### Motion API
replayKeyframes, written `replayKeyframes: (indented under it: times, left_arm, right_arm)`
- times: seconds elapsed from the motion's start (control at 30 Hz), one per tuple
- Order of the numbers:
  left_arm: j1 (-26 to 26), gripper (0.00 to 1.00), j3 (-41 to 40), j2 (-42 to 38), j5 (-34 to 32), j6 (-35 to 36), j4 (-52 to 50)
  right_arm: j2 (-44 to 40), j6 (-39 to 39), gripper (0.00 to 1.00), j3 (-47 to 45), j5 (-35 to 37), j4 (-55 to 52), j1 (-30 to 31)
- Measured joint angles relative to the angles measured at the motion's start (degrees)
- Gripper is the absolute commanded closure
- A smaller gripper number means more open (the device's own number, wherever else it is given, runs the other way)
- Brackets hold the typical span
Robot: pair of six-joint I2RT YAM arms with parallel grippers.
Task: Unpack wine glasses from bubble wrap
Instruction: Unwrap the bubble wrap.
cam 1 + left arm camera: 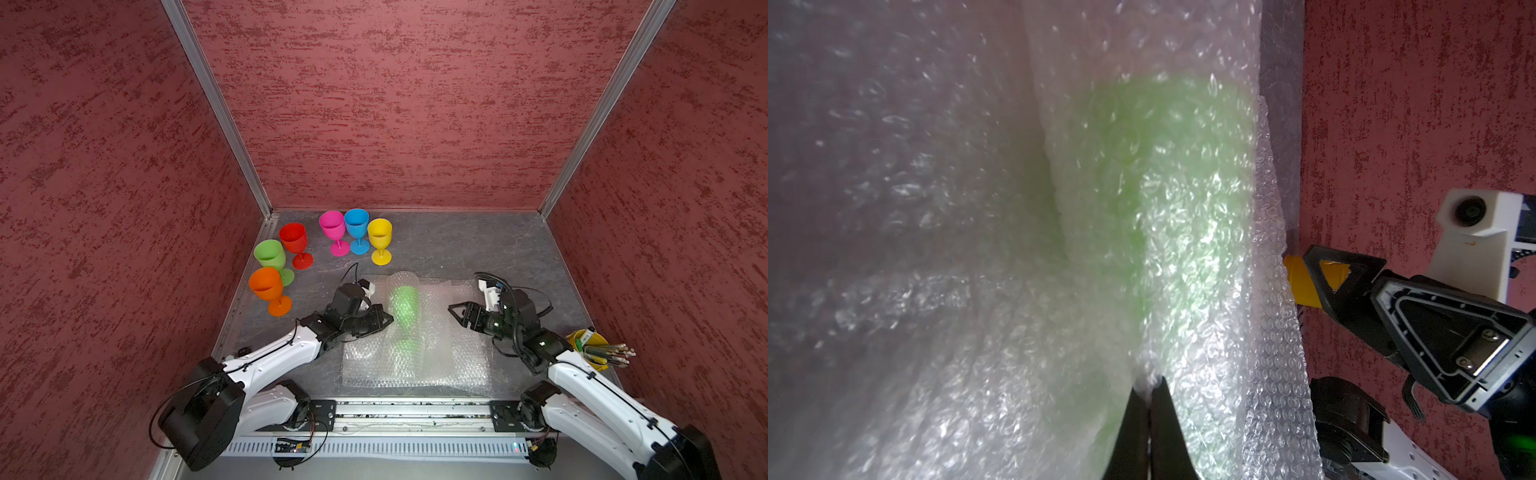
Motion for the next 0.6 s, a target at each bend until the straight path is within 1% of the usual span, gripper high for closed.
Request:
replayKeyframes:
  times: [0.03,0.1,0.27,0.33,0.5,0.6]
  left_arm:
    - [0.0,1.0,0.0,0.0,0.0,0.0,0.0]
    - [0.1,1.0,0.0,0.0,0.0,0.0,0.0]
    - [0.3,1.0,0.0,0.0,0.0,0.2,0.0]
    - [0.4,1.0,0.0,0.0,0.0,0.2,0.0]
    - [0.4,1.0,0.0,0.0,0.0,0.2,0.0]
    - [0.6,1.0,0.0,0.0,0.0,0.2,-0.2]
  right_arm:
    - [0.3,0.5,0.3,-0.5,-0.7,0.4,0.0]
    - [1.2,1.3,0.38,-1.2,-1.9,0.9,0.0]
    - [4.3,2.0,0.48,-1.4,-2.8,2.5,0.1]
    - [6.3,1.8,0.55,-1.6,-3.0,3.4,0.1]
    - [9.4,1.1,0.72,-2.7,-2.8,4.3,0.2]
    - [9.6,0.6,0.88,-2.8,-2.4,4.5,0.3]
